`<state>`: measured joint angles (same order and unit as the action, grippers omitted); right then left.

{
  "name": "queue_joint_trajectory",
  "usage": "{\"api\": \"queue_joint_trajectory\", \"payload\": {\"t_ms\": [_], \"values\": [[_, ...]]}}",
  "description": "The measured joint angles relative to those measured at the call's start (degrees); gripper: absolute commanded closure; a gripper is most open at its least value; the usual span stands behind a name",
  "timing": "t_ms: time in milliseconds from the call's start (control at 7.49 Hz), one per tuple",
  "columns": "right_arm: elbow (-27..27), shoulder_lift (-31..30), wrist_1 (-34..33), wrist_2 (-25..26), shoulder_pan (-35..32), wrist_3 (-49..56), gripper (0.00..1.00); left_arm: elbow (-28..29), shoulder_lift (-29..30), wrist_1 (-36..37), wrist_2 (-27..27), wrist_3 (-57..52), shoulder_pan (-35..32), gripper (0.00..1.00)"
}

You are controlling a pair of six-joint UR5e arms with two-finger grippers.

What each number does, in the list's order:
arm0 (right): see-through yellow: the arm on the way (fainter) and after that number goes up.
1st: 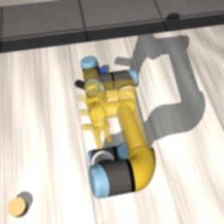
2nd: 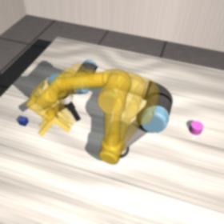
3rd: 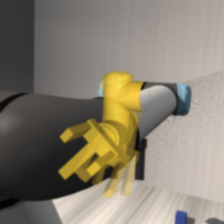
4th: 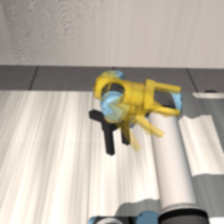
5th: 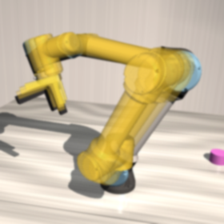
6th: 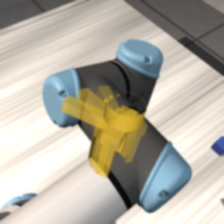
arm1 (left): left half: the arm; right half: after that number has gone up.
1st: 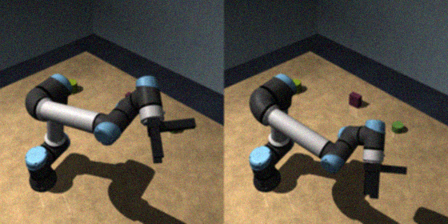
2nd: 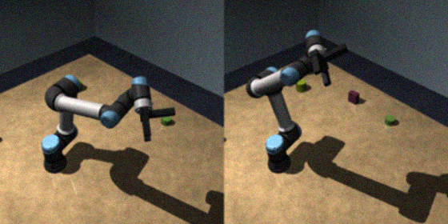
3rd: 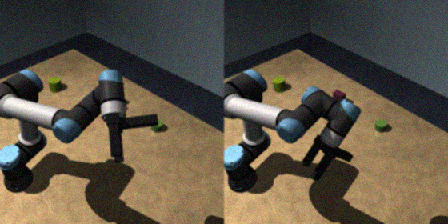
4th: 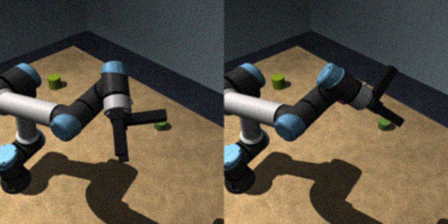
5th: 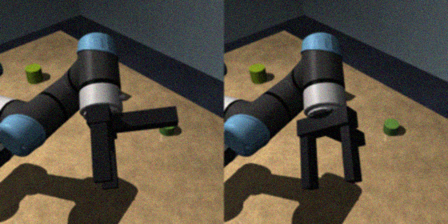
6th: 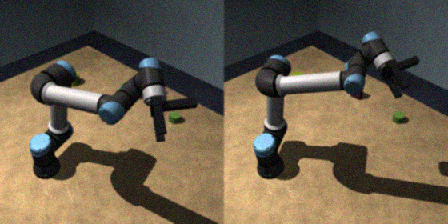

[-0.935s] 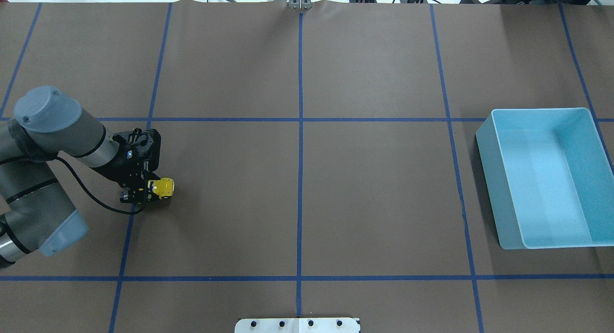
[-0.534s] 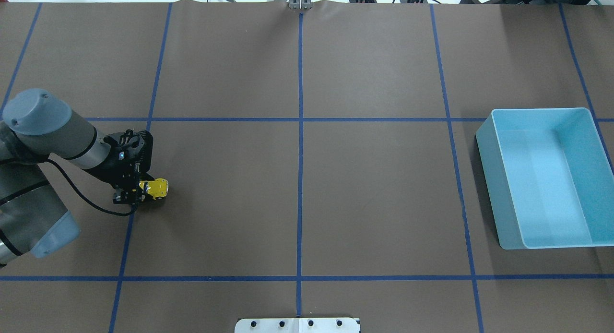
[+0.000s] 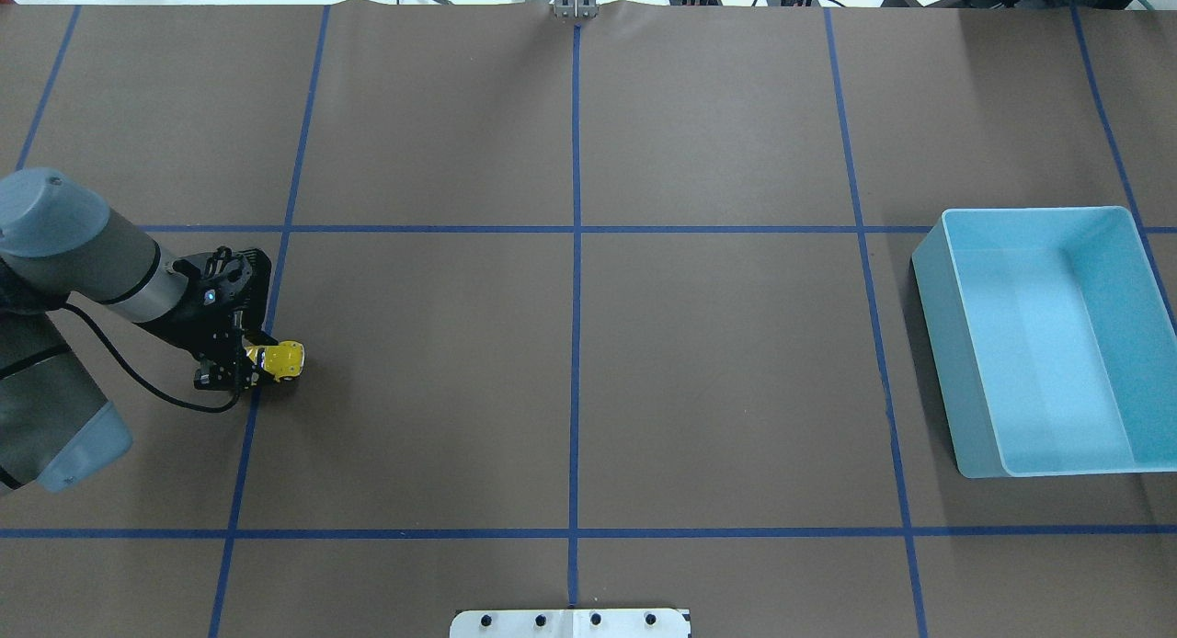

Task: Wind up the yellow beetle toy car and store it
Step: 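Drag the car farther back toward the robot with the left gripper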

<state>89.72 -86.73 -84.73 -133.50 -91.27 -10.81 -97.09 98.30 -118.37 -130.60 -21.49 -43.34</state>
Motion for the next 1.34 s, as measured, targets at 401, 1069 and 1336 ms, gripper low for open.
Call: {"api": "queue_joint_trajectory", "payload": {"t_ms": [401, 1069, 1336], "values": [[0.13, 0.20, 0.00, -0.06, 0.03, 0.00, 0.00, 0.38, -0.28, -0.10, -0.25, -1.20, -0.38, 1.00], [0.29, 0.24, 0.00, -0.26, 0.04, 0.03, 0.00, 1.52, -0.38, -0.19, -0.70, -3.53, -1.61, 1.00], [0.35, 0.30, 0.00, -0.33, 0.04, 0.00, 0.00, 1.75, -0.64, -0.19, -0.75, -3.90, -1.76, 1.00]]}}
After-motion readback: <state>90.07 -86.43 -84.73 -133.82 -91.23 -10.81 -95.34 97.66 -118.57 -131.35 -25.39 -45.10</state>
